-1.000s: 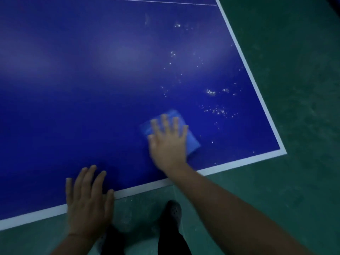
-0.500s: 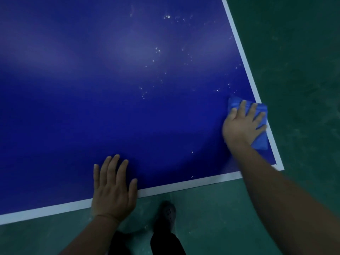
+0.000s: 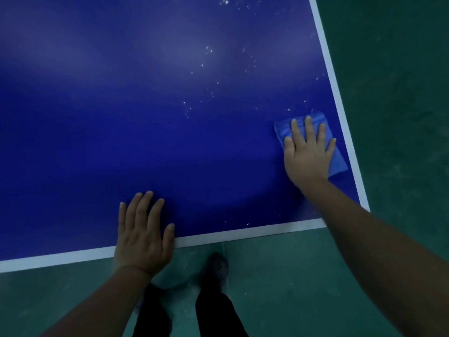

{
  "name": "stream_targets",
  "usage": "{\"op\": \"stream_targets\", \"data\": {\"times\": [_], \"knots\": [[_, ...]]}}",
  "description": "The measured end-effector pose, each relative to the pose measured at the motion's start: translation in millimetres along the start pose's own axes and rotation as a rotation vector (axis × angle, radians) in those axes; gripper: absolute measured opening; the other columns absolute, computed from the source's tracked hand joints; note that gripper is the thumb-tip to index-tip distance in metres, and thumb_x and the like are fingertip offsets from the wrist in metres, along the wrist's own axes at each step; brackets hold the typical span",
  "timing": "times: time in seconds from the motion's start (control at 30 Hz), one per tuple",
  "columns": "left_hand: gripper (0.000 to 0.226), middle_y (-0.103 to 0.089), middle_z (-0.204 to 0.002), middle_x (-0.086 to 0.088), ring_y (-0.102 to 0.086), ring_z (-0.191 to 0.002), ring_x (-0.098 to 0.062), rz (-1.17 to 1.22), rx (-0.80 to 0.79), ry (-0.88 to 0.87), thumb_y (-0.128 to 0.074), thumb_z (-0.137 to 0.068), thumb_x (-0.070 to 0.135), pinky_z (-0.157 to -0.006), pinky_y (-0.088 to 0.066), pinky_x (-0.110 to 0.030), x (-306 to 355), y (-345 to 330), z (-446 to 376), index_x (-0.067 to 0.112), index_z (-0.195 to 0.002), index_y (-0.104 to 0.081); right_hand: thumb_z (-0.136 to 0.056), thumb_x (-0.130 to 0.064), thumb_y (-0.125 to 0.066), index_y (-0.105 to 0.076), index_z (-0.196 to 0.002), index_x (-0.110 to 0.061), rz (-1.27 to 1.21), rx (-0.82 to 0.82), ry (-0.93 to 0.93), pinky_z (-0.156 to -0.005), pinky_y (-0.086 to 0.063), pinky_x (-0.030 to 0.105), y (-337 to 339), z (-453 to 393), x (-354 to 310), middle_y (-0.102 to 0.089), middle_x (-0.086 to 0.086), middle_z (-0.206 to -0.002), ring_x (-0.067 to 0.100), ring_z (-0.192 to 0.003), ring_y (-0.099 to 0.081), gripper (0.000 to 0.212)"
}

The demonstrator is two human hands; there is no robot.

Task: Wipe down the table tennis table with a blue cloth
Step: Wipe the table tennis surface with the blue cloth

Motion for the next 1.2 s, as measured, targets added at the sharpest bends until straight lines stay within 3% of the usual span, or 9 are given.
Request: {"op": "stream_targets", "data": {"times": [0.1,0.23,0.3,0.47,0.57,0.77,0.9,1.1,1.2], "knots": [[0.065,-0.041,-0.147,-0.022,-0.029,-0.143,-0.039,0.000,-0.005,0.001,-0.027,-0.096,0.045,-0.119,-0.014,-0.060,-0.4,-1.2,0.3,-0.001,-0.134,-0.052,-0.103,-0.049,-0.022,-0.022,-0.156,-0.034,0.007,0.032,0.106,-0.118,-0.007,0.064,-12.5,38.2,-60.1,-0.013,0.000,-0.166,0.033,-0.152,-0.009,0.056],[0.061,-0.042,-0.147,-0.022,-0.031,-0.141,-0.040,0.011,0.014,-0.009,-0.032,-0.094,0.041,-0.118,-0.015,-0.061,-1.7,-2.0,0.8,-0.001,-0.133,-0.053,-0.101,-0.050,-0.028,-0.033,-0.152,-0.034,0.049,-0.105,0.838,-0.118,-0.011,0.064,-36.7,146.7,-113.8,-0.026,0.000,-0.163,0.033,-0.151,-0.015,0.053],[0.061,-0.042,-0.147,-0.022,-0.031,-0.142,-0.040,0.018,0.010,-0.008,-0.032,-0.095,0.041,-0.118,-0.015,-0.061,-2.4,-2.5,1.1,-0.001,-0.134,-0.053,-0.101,-0.050,-0.032,-0.034,-0.151,-0.037,0.082,-0.137,0.925,-0.118,-0.010,0.061,-34.5,148.2,-83.3,-0.027,-0.003,-0.162,0.032,-0.151,-0.017,0.052],[0.062,-0.041,-0.148,-0.021,-0.029,-0.143,-0.039,0.023,-0.005,-0.006,-0.032,-0.095,0.043,-0.119,-0.014,-0.059,-3.7,-2.7,2.7,0.000,-0.135,-0.052,-0.100,-0.054,-0.015,-0.026,-0.155,-0.035,0.119,-0.131,0.425,-0.119,-0.003,0.058,-8.6,67.0,-2.0,-0.017,-0.001,-0.165,0.030,-0.153,-0.006,0.059],[0.062,-0.041,-0.148,-0.021,-0.030,-0.143,-0.038,0.044,-0.003,-0.020,-0.033,-0.094,0.044,-0.120,-0.013,-0.057,-3.9,-1.5,2.3,0.001,-0.136,-0.052,-0.101,-0.053,-0.016,-0.023,-0.156,-0.035,0.079,-0.064,0.251,-0.120,-0.003,0.060,-6.4,47.0,-22.7,-0.013,-0.002,-0.166,0.030,-0.153,-0.004,0.058],[0.055,-0.045,-0.143,-0.022,-0.033,-0.140,-0.038,0.275,0.143,0.011,-0.036,-0.095,0.035,-0.120,-0.010,-0.058,-7.3,11.1,7.3,-0.003,-0.132,-0.053,-0.101,-0.052,-0.020,-0.028,-0.154,-0.035,0.066,-0.056,0.604,-0.118,0.000,0.062,-35.8,126.9,-161.2,-0.017,-0.001,-0.165,0.033,-0.152,-0.007,0.057],[0.048,-0.047,-0.140,-0.021,-0.035,-0.138,-0.039,0.270,0.212,0.004,-0.039,-0.094,0.030,-0.122,-0.006,-0.053,-9.1,18.4,10.8,0.000,-0.128,-0.053,-0.101,-0.050,-0.024,-0.036,-0.151,-0.035,0.004,-0.110,0.711,-0.119,-0.003,0.060,-42.0,165.5,-136.3,-0.026,-0.002,-0.163,0.031,-0.151,-0.014,0.053],[0.046,-0.049,-0.139,-0.019,-0.036,-0.137,-0.036,0.213,0.094,-0.090,-0.041,-0.092,0.029,-0.123,-0.005,-0.051,22.3,11.0,-0.4,0.002,-0.126,-0.057,-0.097,-0.051,-0.013,-0.024,-0.157,-0.032,0.066,-0.059,-0.063,-0.119,-0.010,0.061,-1.3,96.5,82.9,-0.013,0.000,-0.166,0.031,-0.152,-0.008,0.063],[0.046,-0.051,-0.138,-0.019,-0.037,-0.137,-0.035,0.203,0.070,-0.168,-0.042,-0.092,0.029,-0.122,-0.007,-0.053,48.0,2.1,-6.6,0.003,-0.126,-0.058,-0.102,-0.051,-0.014,-0.012,-0.158,-0.035,-0.020,-0.020,-0.311,-0.120,-0.004,0.060,1.0,92.4,99.9,-0.002,-0.002,-0.167,0.029,-0.153,0.002,0.058]]}}
Point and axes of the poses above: each hand's wrist, its own z-axis away from the middle knuckle, its own y-axis out of the back of the hand, x = y × z, the point moved 3 cm from there along -z, towards the middle knuckle
